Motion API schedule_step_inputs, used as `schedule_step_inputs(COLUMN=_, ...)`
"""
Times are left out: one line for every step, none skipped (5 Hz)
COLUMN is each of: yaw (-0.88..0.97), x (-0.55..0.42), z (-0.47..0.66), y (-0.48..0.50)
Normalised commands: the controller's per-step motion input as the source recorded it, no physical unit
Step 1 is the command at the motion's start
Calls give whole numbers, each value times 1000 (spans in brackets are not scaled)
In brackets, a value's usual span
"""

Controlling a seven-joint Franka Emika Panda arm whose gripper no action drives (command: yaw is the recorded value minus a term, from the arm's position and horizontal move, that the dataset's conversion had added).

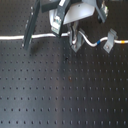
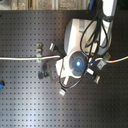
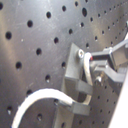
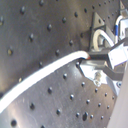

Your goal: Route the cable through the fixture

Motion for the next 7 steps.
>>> schedule_step_inputs(yaw=434, x=-207, z=-68, y=-61)
schedule_step_inputs(yaw=0, x=-504, z=-177, y=-157)
schedule_step_inputs(yaw=-240, x=-264, z=56, y=48)
schedule_step_inputs(yaw=-554, x=-331, z=-22, y=-1)
schedule_step_inputs(yaw=-671, x=-203, z=-108, y=-162)
schedule_step_inputs(yaw=-580, x=-171, z=-266, y=-283)
schedule_step_inputs(yaw=-468, x=-224, z=-313, y=-331)
